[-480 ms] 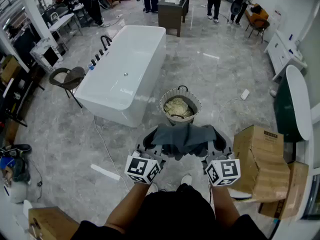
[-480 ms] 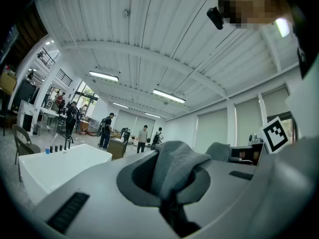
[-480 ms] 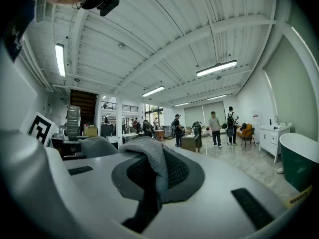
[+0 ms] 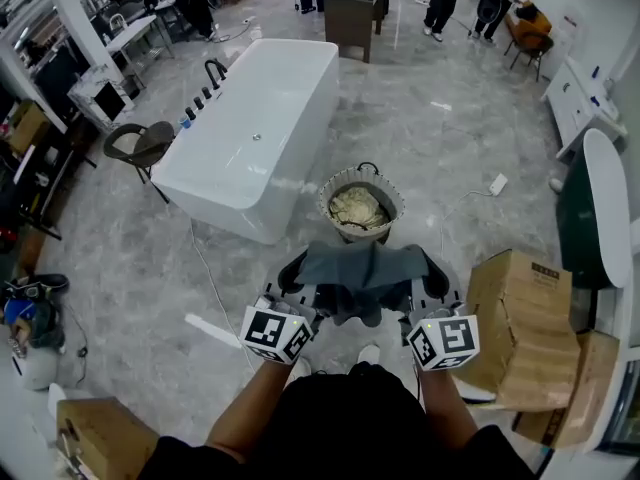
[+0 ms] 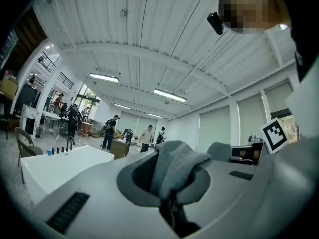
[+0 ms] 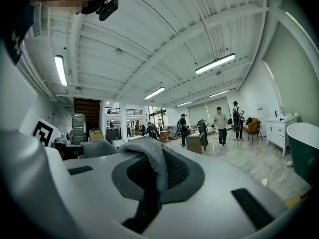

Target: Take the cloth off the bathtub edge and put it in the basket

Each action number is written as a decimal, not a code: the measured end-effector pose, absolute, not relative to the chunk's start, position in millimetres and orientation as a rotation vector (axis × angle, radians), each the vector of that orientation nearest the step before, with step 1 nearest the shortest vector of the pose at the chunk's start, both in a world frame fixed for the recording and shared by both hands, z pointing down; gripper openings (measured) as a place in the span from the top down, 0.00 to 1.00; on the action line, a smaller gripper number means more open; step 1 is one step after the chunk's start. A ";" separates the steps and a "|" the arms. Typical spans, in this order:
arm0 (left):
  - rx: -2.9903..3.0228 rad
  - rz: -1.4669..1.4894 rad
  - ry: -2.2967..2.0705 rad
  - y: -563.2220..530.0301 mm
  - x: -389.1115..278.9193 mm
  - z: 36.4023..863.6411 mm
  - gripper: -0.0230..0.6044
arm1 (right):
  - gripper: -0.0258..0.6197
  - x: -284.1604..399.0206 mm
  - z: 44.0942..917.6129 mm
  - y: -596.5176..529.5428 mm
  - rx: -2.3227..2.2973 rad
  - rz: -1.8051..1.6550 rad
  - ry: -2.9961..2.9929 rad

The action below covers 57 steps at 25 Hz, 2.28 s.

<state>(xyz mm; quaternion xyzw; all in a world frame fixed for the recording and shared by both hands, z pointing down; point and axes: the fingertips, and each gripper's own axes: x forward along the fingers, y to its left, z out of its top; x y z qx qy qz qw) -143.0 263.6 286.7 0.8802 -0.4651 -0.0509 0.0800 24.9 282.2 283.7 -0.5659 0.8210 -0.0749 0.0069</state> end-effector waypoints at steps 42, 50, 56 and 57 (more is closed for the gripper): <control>2.653 -0.308 -1.145 34.5 -93.9 251.9 0.92 | 0.91 66.5 263.4 89.6 -1.797 -0.165 2.590; 2.694 -0.419 -1.031 -29.5 -104.7 229.1 0.92 | 0.91 45.5 241.1 23.0 -1.866 -0.096 2.477; 2.684 -0.452 -1.031 -76.9 -111.1 223.5 0.92 | 0.91 33.8 233.3 -18.2 -1.874 -0.078 2.465; 2.672 -0.457 -1.031 -83.2 -111.3 224.1 0.92 | 0.91 32.4 232.9 -24.4 -1.873 -0.078 2.468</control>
